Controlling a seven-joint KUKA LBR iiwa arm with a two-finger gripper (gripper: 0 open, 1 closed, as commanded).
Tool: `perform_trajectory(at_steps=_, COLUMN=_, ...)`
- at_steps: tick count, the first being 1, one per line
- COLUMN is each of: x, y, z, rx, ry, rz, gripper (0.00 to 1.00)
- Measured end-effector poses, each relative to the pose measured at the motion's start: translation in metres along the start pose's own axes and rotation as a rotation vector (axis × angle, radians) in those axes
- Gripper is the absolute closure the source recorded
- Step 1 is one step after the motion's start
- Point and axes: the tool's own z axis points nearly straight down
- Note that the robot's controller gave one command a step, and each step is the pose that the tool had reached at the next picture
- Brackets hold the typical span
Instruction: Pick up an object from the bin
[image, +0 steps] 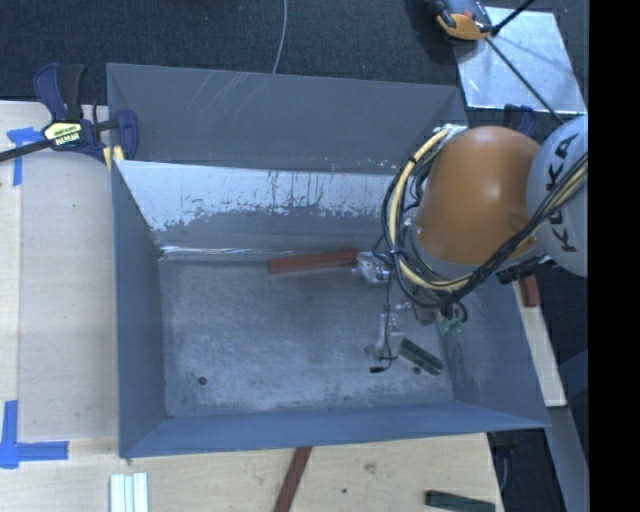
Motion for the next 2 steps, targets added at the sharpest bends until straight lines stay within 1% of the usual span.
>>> perform_trajectory(at_steps=1, x=0.000, y=0.000, z=0.000, rx=0.000, ry=0.000, rz=0.000, gripper=0.00)
perform_trajectory(at_steps=2, x=0.004, y=-0.017, z=0.009, rx=-0.001, ry=-0.004, rz=-0.102, gripper=0.00)
